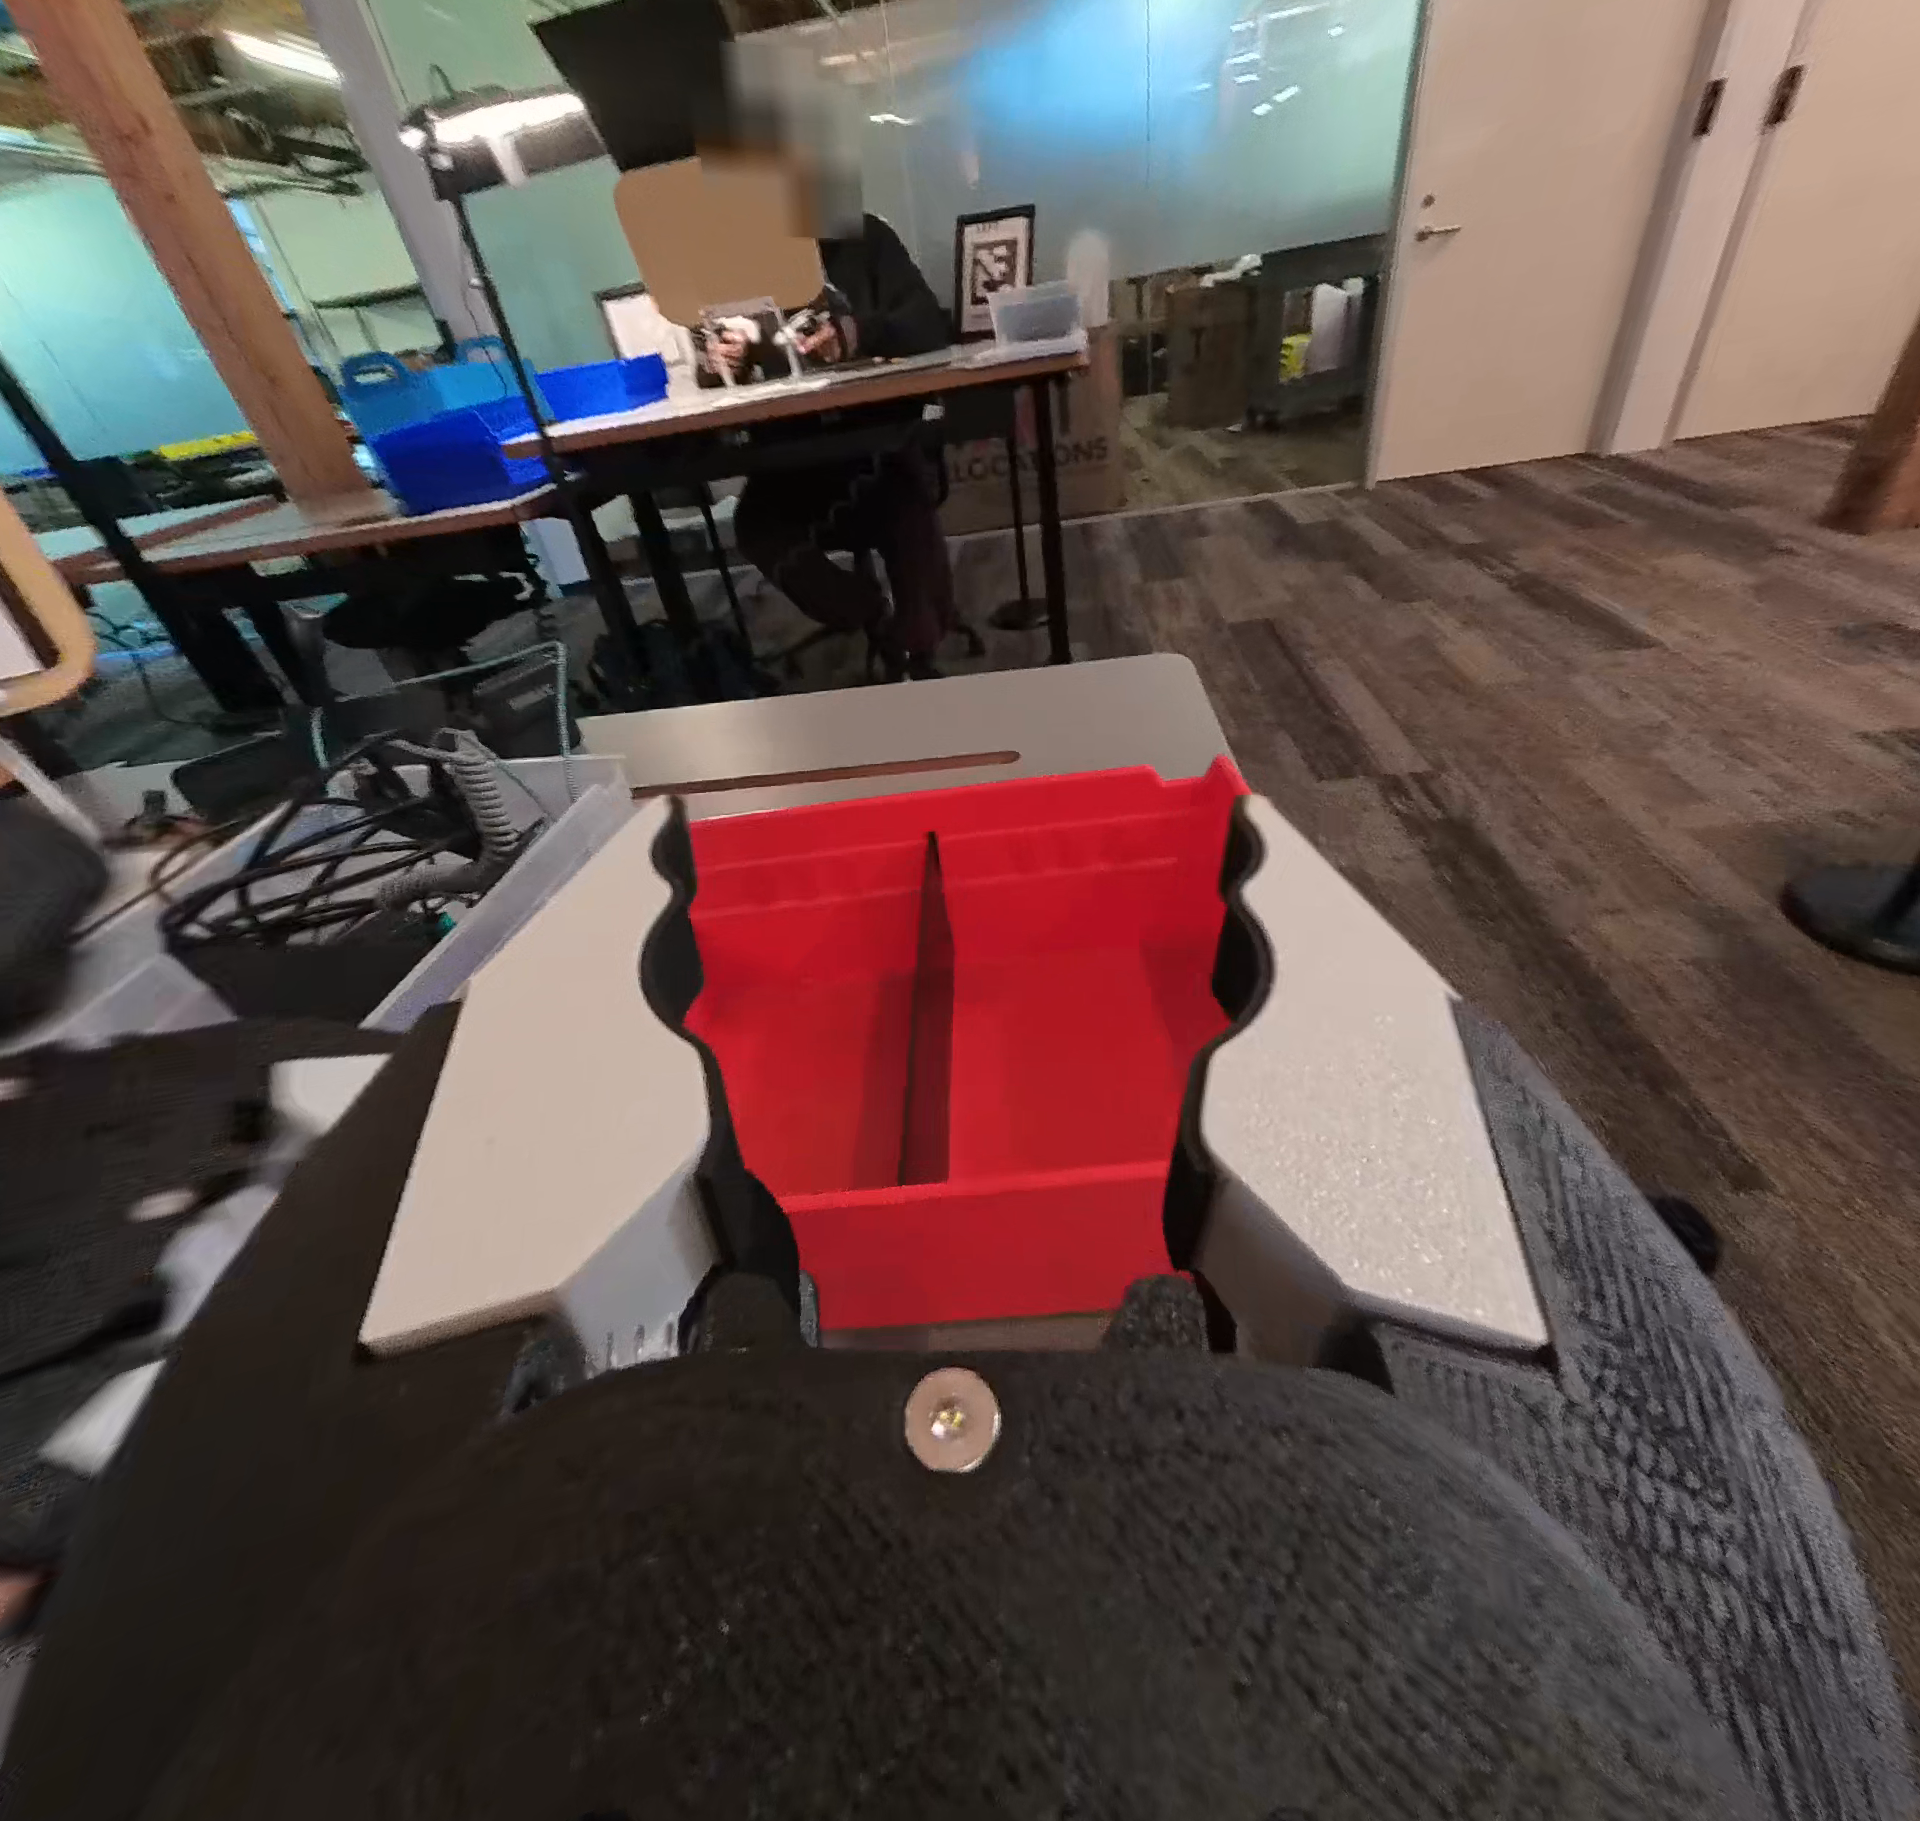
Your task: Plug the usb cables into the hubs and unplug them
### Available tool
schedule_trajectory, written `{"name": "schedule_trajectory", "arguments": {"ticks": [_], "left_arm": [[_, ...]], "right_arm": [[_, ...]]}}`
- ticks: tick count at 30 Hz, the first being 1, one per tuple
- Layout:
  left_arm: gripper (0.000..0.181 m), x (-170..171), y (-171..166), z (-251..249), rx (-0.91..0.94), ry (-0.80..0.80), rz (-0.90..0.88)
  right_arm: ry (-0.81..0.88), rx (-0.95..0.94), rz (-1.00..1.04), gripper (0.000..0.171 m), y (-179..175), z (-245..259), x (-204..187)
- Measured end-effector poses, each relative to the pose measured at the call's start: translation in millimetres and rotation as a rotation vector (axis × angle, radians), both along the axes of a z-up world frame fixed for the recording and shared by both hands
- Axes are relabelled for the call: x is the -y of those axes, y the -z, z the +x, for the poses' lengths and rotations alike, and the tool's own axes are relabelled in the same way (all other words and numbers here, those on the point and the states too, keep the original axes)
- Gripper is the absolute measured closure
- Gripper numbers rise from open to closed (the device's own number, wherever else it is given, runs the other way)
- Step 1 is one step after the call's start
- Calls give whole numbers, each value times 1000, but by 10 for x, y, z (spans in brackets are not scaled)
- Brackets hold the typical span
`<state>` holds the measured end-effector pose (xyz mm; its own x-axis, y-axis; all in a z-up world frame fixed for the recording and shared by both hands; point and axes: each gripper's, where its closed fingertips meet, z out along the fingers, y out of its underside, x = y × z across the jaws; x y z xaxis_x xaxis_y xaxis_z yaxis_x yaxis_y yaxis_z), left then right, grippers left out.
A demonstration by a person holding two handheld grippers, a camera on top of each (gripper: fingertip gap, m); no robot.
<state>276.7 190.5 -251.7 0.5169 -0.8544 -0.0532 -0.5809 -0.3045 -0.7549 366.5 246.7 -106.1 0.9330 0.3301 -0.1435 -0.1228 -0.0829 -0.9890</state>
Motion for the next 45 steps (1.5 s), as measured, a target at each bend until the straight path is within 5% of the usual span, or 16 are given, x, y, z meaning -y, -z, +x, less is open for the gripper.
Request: {"name": "schedule_trajectory", "arguments": {"ticks": [1, 4, 8, 11, 13, 15, 17, 21, 26, 31, 45], "left_arm": [[67, 118, -145, -53, 61, 26, 11], [75, 286, -575, -500, 203, -17, 102], [96, 24, -1155, -1814, 308, -383, 459], [69, -163, -811, -2862, 135, -698, 333], [64, -163, -488, -3244, 98, -789, 176], [80, -144, -291, -3413, 141, -816, 84], [97, -134, -153, -3475, 184, -809, 30], [84, -171, 168, -3549, 159, -841, -61], [137, -241, 260, -3575, 155, -847, -18], [177, -252, 217, -3893, 75, -940, 85], [179, 558, 197, -4693, 98, -1050, 110]], "right_arm": [[17, -4, -26, 57, 30, 1, -19], [31, -6, -193, 39, 264, -16, -38], [77, 46, -269, 34, 408, 52, -36], [70, 86, -348, 40, 547, 44, 1], [-4, 146, -371, 68, 593, -75, 42], [-187, 211, -367, 100, 615, -396, 146], [-343, 278, -372, 111, 663, -726, 257], [-482, 517, -410, 129, 893, -1196, 374], [-604, 851, -379, 158, 1180, -1778, 539], [-688, 904, -308, 141, 1146, -2107, 696], [-607, 670, -157, 139, 634, -1764, 555]]}}
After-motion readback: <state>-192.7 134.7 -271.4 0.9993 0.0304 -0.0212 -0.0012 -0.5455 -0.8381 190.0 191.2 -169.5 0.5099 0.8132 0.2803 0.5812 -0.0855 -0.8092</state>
